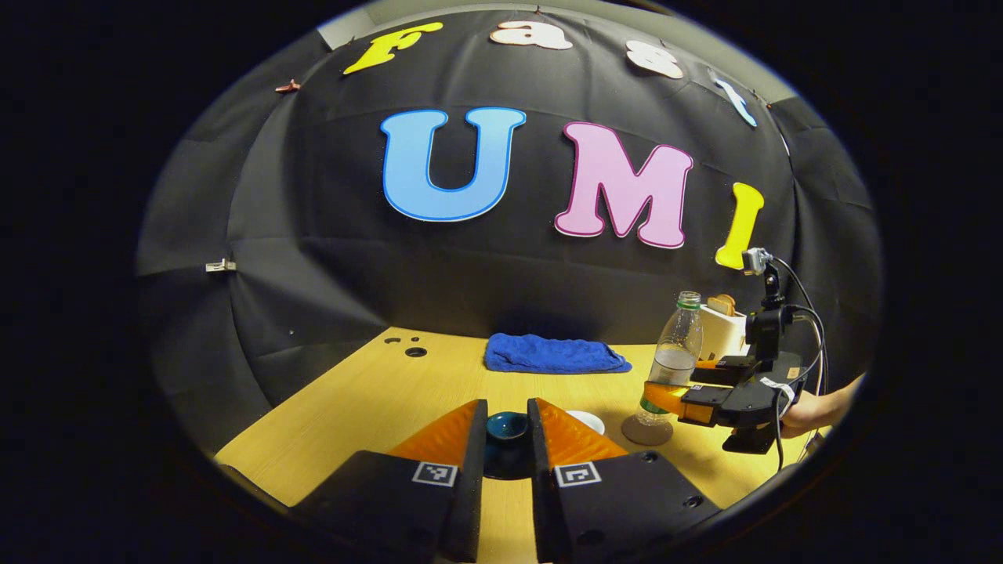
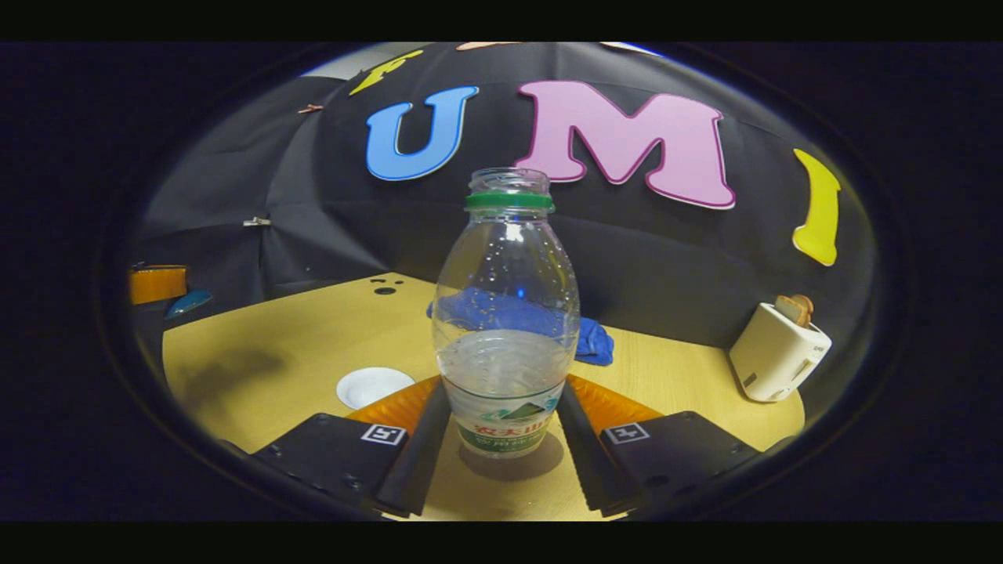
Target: Open the teacup lid with one hand, grasp the water bottle and pour water into the teacup with the other hand; after pouring, place the water bottle on the coaster and then close the teacup lid.
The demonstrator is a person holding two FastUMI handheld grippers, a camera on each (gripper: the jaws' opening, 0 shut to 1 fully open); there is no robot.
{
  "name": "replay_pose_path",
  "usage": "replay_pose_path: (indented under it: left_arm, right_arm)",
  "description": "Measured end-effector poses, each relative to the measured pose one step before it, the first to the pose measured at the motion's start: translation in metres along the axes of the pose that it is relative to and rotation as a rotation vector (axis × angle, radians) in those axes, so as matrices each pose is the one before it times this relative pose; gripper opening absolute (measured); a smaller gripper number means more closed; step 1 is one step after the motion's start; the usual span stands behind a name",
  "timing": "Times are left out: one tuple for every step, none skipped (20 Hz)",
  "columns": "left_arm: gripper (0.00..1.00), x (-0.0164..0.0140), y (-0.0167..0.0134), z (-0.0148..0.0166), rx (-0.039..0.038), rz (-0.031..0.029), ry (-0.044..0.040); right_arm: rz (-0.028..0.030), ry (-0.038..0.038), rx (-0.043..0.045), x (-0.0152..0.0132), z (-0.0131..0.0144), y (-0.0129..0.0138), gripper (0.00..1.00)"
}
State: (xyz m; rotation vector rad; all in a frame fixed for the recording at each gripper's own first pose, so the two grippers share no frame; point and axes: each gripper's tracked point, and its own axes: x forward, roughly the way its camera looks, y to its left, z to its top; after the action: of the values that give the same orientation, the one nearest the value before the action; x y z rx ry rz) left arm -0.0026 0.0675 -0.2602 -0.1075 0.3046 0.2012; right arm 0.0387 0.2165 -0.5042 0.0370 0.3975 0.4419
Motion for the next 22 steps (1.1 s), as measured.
replay_pose_path:
  left_arm:
    - [0.31,0.00111,-0.00137,-0.00171,0.00672,-0.00111,0.00421]
    - [0.31,0.00044,-0.00122,-0.00286,0.00454,-0.00058,0.00567]
    - [0.31,0.0006,-0.00118,-0.00064,0.00179,-0.00169,0.00371]
    - [0.31,0.00095,-0.00147,-0.00266,0.00196,-0.00079,0.00305]
    - [0.31,0.00044,-0.00211,-0.0003,0.00209,-0.00046,0.0022]
    - [0.31,0.00104,-0.00141,-0.00047,0.00187,-0.00061,0.00179]
    - [0.27,0.00111,-0.00149,0.00017,0.00037,-0.00116,0.00097]
    - [0.31,0.00178,-0.00088,-0.00115,0.0006,-0.00007,0.00063]
    - [0.3,0.00158,-0.00137,-0.00034,0.00138,-0.00015,0.00194]
    - [0.31,0.00269,-0.00157,-0.00223,0.00248,-0.00191,0.00407]
    - [0.31,0.00215,-0.00188,-0.00104,0.00278,-0.00151,0.00488]
    - [0.31,0.00298,-0.00195,-0.00142,0.00118,-0.00316,0.00337]
    - [0.31,0.00228,-0.00287,0.00115,0.0002,-0.00484,0.00148]
    - [0.31,0.00387,-0.00306,-0.00038,0.00126,-0.00566,0.00033]
    - [0.31,0.00396,-0.00287,0.00103,0.00128,-0.00559,0.00029]
    - [0.31,0.00418,-0.00407,-0.00073,-0.00006,-0.00745,0.00112]
    - [0.31,0.00461,-0.00392,0.00072,-0.00124,-0.00788,0.00064]
    - [0.31,0.004,-0.00352,-0.00035,-0.00141,-0.00869,0.0004]
    - [0.31,0.0053,-0.00423,0.00097,-0.00032,-0.00819,-0.0006]
    - [0.31,0.00571,-0.00451,-0.00094,0.0001,-0.00675,-0.00005]
    - [0.31,0.00579,-0.0032,0.00015,-0.00097,-0.00655,-0.00021]
    - [0.31,0.00534,-0.00361,-0.00189,-0.00191,-0.0059,0.0002]
  right_arm:
    - [-0.00805,0.00139,0.00875,0.00155,-0.0007,-0.00043,0.76]
    - [-0.00306,0.00192,0.0084,-0.00034,0.00042,0.00088,0.76]
    - [-0.00003,0.0005,0.00902,0.00017,-0.00022,-0.00036,0.76]
    - [-0.00039,0.00307,0.00474,0.00205,-0.00261,-0.00029,0.76]
    - [0.00062,0.00284,0.00591,0.00013,-0.00086,-0.00087,0.76]
    - [-0.00282,0.00346,0.00195,0.00087,-0.00128,-0.0012,0.76]
    - [-0.00317,0.00509,0.00357,0.00297,-0.00418,-0.00304,0.76]
    - [0.00122,0.00602,0.00862,0.00309,-0.00436,-0.00091,0.76]
    - [0.00282,0.00846,0.01296,0.00101,-0.00283,0.00033,0.77]
    - [0.0017,0.00757,0.01178,0.0011,-0.00263,0.00034,0.77]
    - [0.00187,0.00117,0.01369,-0.0011,-0.00158,-0.00008,0.78]
    - [0.00154,-0.0023,0.01056,0.00115,-0.0002,0.00055,0.78]
    - [-0.00028,0.00497,0.00206,-0.00027,-0.00376,-0.00079,0.78]
    - [0.0039,0.01024,-0.00215,-0.0001,-0.00401,0.0012,0.79]
    - [0.00497,0.00863,0.00014,0.00057,-0.00294,0.00128,0.8]
    - [0.00395,0.00553,0.00513,-0.00061,-0.0031,0.00102,0.8]
    - [0.00175,0.0075,0.00715,-0.00108,-0.00488,-0.00021,0.77]
    - [0.00101,0.00688,0.00815,-0.00035,-0.00434,0.0003,0.82]
    - [0.00348,0.00904,0.00998,0.00021,-0.00386,0.00049,0.86]
    - [0.00563,0.01429,0.00938,0.00016,-0.00516,0.00046,0.88]
    - [0.00652,0.01526,0.00965,0.00031,-0.00417,0.00008,0.92]
    - [0.00759,0.0135,0.00593,-0.0006,-0.00466,0.0014,0.94]
